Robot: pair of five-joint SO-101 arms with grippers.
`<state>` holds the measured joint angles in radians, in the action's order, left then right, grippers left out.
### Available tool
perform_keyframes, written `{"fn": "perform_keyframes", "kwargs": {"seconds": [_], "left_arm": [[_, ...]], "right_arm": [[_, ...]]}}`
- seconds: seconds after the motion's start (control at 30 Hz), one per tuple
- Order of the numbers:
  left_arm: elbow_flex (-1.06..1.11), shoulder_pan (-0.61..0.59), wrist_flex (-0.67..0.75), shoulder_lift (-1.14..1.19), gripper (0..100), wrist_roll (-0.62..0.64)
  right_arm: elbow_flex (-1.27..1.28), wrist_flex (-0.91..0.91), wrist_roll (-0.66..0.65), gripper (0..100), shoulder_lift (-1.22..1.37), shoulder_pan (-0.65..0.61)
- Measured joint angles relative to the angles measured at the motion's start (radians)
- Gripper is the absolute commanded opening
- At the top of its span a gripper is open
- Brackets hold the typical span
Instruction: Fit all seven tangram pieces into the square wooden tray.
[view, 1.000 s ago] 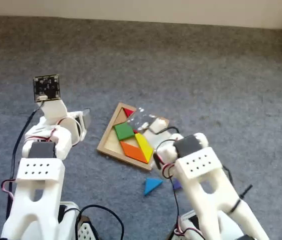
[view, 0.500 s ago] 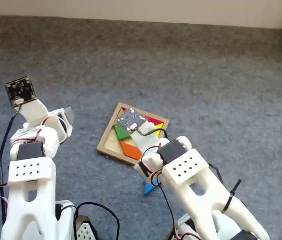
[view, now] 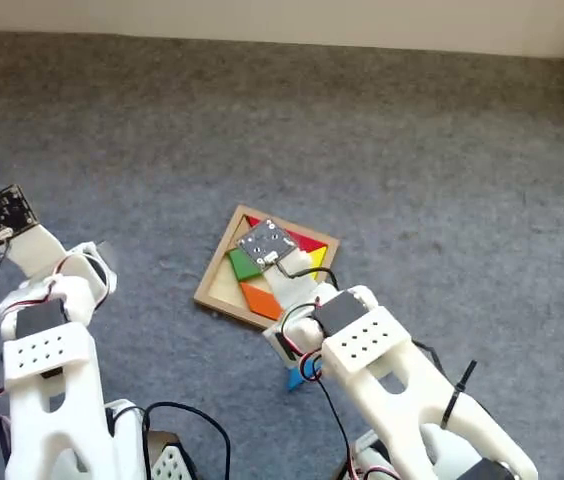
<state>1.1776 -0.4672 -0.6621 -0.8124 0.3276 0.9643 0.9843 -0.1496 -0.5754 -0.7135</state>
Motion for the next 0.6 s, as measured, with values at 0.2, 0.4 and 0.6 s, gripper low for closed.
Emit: {"fn": "perform_keyframes", "kwargs": {"seconds": [0.2,0.4,0.6], "left_arm": [[0.0,0.002,0.002,0.0,23,0.0],[0.0,0.002,0.003,0.0,23,0.0],[0.0,0.002,0.003,0.0,23,0.0]], "right_arm": [[0.041,0.002,-0.018,9.9,0.0,-0.066],[0.041,0.043,-0.021,9.9,0.0,-0.075],[0.041,0.043,-0.021,9.9,0.034,-0.077]]}}
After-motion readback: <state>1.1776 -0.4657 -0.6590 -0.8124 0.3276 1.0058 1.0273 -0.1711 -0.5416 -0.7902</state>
